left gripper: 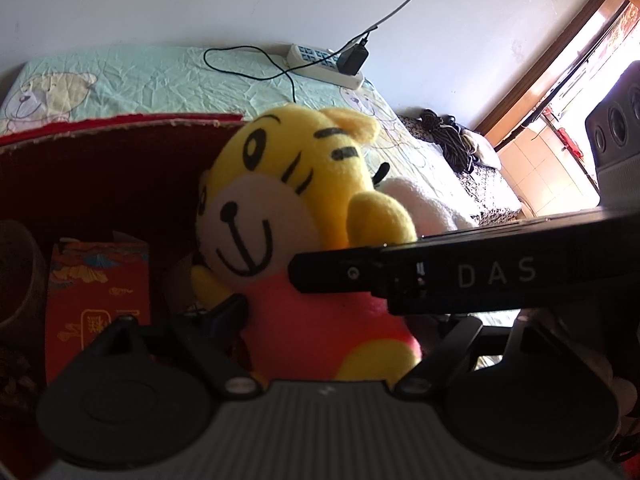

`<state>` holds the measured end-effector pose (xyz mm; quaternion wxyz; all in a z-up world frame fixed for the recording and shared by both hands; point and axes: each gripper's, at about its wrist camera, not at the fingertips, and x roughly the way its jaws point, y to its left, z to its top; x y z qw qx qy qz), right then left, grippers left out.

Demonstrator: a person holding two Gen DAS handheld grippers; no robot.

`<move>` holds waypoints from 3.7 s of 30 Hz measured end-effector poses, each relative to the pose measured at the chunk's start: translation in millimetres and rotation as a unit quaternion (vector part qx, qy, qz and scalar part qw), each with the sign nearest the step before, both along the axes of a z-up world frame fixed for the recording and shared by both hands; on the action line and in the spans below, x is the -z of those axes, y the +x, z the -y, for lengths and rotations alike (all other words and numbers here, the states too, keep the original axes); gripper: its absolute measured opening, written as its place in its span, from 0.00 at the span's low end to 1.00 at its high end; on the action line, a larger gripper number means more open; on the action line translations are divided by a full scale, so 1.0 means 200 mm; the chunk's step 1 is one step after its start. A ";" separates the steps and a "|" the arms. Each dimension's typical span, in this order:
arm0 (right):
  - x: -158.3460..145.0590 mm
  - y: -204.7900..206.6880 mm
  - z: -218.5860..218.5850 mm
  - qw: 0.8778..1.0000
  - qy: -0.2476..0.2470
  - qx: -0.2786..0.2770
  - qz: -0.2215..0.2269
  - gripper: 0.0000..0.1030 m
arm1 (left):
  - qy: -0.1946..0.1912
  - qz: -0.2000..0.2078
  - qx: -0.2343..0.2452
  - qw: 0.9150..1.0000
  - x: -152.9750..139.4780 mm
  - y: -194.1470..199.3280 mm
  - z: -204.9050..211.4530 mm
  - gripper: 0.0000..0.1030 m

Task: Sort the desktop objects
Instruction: 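Lower the tiger plush into the red box with the right gripper, then open the right gripper to release the tiger plush inside the box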

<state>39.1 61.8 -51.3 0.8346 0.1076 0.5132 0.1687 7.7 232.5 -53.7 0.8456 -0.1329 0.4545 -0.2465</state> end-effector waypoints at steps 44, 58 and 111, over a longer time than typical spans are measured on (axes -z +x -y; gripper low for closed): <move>0.02 -0.01 -0.04 0.995 -0.050 0.013 0.085 0.25 | -0.018 -0.006 -0.012 1.000 0.03 0.06 -0.01 0.92; 0.00 -0.06 0.03 0.996 -0.007 0.032 0.088 0.29 | 0.008 -0.009 -0.019 1.000 0.01 0.05 0.01 0.94; -0.01 -0.30 0.11 0.992 0.039 0.071 0.100 0.28 | 0.166 0.023 -0.108 0.980 -0.13 -0.15 0.12 0.95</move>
